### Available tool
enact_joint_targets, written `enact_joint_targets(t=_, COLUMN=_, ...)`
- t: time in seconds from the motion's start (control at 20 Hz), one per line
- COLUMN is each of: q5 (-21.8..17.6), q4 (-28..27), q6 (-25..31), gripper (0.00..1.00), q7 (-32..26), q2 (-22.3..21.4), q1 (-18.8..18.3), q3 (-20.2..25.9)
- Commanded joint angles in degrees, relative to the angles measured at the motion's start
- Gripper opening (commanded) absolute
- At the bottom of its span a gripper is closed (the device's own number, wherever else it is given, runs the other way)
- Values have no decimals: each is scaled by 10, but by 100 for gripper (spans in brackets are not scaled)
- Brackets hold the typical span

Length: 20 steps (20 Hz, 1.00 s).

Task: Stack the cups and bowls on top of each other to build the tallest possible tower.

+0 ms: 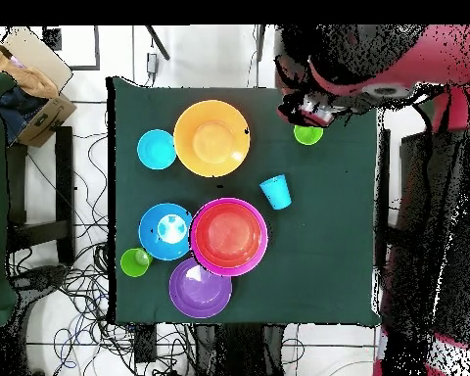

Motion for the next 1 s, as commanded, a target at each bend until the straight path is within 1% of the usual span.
enact_joint_targets(t=0.05, q5=15, q4=148, q6=-46, gripper=100, q7=18, q2=-63, q1=24, q3=-7)
enact_joint_targets(t=0.2, q5=43, q4=196, q6=-80, gripper=100, q7=73, q2=-85, q1=32, q3=-14)
enact_joint_targets(t=0.35, q5=73, q4=250, q6=-134, gripper=100, q7=148, q2=-98, q1=48, q3=-28)
enact_joint_targets(t=0.45, q5=101, q4=281, q6=-178, gripper=100, q7=197, q2=-98, q1=55, q3=-36)
enact_joint_targets(t=0.55, q5=137, q4=287, q6=-209, gripper=100, q7=245, q2=-84, q1=63, q3=-43)
enact_joint_targets(t=0.65, q5=153, q4=271, q6=-220, gripper=100, q7=272, q2=-63, q1=73, q3=-48)
enact_joint_targets(t=0.7, q5=157, q4=258, q6=-214, gripper=100, q7=285, q2=-53, q1=81, q3=-53)
enact_joint_targets(t=0.85, q5=155, q4=224, q6=-208, gripper=100, q7=311, q2=-32, q1=103, q3=-62)
enact_joint_targets(t=1.0, q5=155, q4=202, q6=-211, gripper=100, q7=314, q2=-18, q1=109, q3=-59)
